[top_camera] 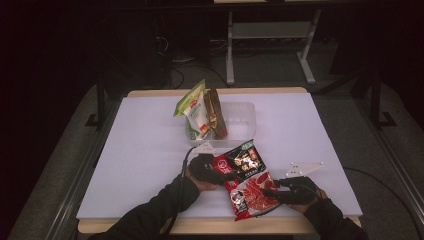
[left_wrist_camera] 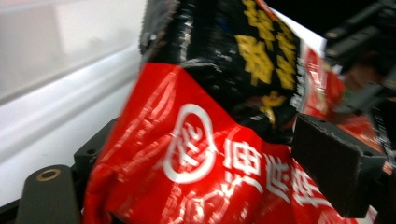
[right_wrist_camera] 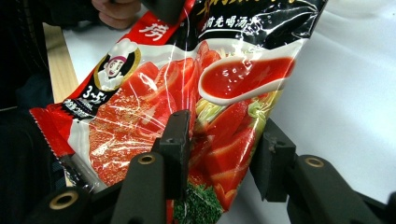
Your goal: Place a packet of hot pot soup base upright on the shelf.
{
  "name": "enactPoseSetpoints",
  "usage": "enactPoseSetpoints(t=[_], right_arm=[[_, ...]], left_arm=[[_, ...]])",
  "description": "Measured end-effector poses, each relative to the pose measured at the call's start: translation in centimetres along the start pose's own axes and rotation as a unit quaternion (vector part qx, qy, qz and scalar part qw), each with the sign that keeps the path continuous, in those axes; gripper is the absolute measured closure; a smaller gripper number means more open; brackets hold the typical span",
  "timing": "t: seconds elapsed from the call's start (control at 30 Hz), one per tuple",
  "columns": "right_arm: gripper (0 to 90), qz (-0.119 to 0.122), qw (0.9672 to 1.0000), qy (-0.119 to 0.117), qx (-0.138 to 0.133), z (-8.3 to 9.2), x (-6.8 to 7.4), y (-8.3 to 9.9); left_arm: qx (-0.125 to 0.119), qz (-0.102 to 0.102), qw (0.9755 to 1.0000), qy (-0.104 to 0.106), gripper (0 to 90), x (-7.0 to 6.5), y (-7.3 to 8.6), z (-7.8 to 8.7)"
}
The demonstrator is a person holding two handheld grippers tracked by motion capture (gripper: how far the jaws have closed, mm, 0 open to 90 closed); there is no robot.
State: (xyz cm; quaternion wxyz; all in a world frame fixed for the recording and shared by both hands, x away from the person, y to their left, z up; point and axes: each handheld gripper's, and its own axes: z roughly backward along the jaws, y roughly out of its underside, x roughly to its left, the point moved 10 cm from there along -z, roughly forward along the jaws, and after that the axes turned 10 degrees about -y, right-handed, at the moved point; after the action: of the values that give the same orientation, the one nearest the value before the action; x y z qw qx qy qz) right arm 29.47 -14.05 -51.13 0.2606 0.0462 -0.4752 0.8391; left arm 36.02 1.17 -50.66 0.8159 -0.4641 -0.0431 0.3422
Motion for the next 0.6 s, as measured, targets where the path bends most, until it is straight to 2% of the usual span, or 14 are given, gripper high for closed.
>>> enactPoseSetpoints(t=[0.07,0.17,0.27,0.3,0.33,0.37,0.5,0.6], right_arm=[[60.4,0.004,1.0,0.002,-0.003,0.0,0.0,-0.1],[60.4,0.013,0.9999,0.001,-0.01,0.1,0.2,-0.2],[60.3,0.016,0.9998,0.0,-0.013,0.2,0.3,-0.2],[60.4,0.017,0.9998,0.001,-0.012,0.2,0.3,-0.2],[60.3,0.02,0.9997,0.002,-0.012,0.2,0.3,-0.2],[60.3,0.02,0.9997,0.002,-0.011,0.2,0.3,-0.2],[59.9,0.02,0.9998,0.004,-0.007,0.1,0.2,-0.1],[59.5,0.019,0.9998,0.006,-0.007,0.1,0.1,-0.1]], left_arm=[[0.005,0.007,0.9999,-0.008,15.4,0.3,0.0,-0.2],[0.001,0.029,0.9995,-0.011,15.2,0.7,-0.2,-0.3],[0.004,0.029,0.9995,-0.007,15.2,0.7,-0.2,-0.3],[0.003,0.023,0.9997,0.011,17.9,0.4,-0.2,-0.2],[-0.003,0.014,0.9997,0.021,25.3,0.1,-0.3,0.0],[-0.01,0.01,0.9997,0.021,27.6,0.1,-0.4,0.1],[-0.036,0.02,0.9984,0.038,40.8,0.4,-0.9,0.8],[-0.057,0.009,0.9971,0.049,52.2,0.5,-1.5,1.5]])
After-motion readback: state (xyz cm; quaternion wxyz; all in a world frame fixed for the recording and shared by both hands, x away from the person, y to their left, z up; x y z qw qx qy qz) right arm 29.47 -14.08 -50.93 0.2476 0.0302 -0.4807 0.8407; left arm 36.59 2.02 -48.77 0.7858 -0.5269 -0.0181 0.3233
